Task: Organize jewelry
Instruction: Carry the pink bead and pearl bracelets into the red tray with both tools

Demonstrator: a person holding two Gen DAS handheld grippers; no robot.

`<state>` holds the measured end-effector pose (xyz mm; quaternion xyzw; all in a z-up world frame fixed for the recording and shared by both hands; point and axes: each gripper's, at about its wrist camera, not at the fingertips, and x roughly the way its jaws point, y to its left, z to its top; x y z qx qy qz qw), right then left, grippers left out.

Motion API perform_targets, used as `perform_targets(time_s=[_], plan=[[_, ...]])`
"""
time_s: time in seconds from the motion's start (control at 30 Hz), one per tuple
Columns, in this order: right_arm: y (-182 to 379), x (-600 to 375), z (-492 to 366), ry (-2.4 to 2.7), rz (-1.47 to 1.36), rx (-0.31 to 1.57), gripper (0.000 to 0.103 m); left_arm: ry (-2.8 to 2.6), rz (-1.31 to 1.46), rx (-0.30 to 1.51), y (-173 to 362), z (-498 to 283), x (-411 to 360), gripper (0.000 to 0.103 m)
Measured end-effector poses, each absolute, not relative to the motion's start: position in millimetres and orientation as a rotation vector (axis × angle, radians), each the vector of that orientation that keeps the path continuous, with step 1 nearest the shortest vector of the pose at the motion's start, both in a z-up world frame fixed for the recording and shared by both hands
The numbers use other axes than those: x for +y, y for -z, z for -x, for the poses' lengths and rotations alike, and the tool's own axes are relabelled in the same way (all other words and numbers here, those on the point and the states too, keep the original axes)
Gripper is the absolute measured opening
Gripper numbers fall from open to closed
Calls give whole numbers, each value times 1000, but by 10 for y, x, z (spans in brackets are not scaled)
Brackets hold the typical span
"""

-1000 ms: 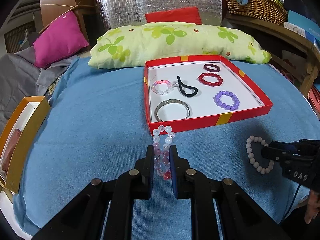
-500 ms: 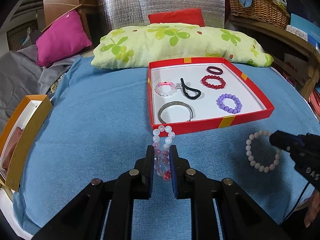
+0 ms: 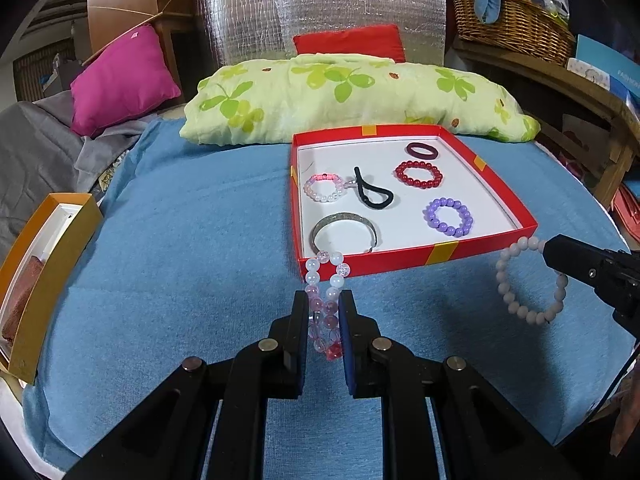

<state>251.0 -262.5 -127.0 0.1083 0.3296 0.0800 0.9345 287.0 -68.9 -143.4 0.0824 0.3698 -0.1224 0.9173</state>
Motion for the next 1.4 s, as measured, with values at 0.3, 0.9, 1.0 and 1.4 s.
perform_targets(time_s=[0.3,0.9,1.0,1.4], plan=[[1166,-2689,-2541,-174,-261,640,11,252,-153,767,1424,-2934,-716,16],[927,-3129,-2802,-116,-392,579,11,295,-129,712,1246,-2958,-864,16],[872,-3183,-2920,-104,-403,570,11,288,-132,707,1242,-2981,-883,16],[1019,-3207,-3257,-139,-441,611,11,220,-168,682,1277,-3110,-920,16]])
